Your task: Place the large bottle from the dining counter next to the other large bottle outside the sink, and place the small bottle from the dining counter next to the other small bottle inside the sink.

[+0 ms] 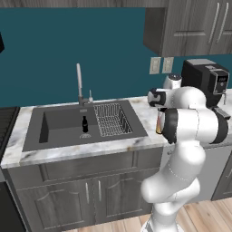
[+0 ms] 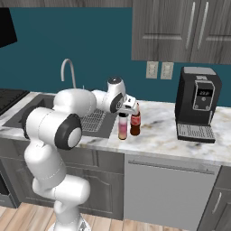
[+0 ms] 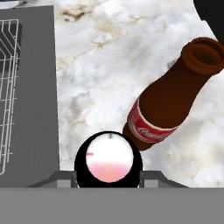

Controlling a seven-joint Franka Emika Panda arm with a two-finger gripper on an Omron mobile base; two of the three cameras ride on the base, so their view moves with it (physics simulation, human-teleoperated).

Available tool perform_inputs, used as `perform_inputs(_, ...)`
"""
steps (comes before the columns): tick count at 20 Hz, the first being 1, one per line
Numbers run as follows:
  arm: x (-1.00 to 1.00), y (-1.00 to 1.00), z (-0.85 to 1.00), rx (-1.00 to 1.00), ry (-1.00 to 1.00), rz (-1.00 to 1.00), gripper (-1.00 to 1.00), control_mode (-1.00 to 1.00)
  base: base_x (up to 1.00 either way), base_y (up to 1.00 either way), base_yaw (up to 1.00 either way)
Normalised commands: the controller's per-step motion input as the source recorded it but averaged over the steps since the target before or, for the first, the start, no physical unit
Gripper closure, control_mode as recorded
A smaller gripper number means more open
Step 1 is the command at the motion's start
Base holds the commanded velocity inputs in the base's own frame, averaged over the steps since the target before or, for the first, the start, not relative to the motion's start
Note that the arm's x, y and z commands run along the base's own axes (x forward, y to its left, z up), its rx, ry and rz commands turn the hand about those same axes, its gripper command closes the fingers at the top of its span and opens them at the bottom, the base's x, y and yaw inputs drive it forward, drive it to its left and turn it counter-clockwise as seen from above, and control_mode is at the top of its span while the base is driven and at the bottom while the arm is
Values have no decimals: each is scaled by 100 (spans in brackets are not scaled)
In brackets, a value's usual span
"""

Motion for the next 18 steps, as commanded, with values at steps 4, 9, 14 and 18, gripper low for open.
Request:
perform_inputs(4, -37, 4, -15, 0, -12, 0, 100, -100, 0, 0, 0)
perform_inputs(9, -30, 5, -12, 0, -10, 0, 100, -100, 0, 0, 0)
perform_inputs(14, -4, 4, -10, 0, -4, 0, 100, -100, 0, 0, 0)
perform_inputs(18, 0, 8, -9, 0, -1, 0, 100, -100, 0, 0, 0)
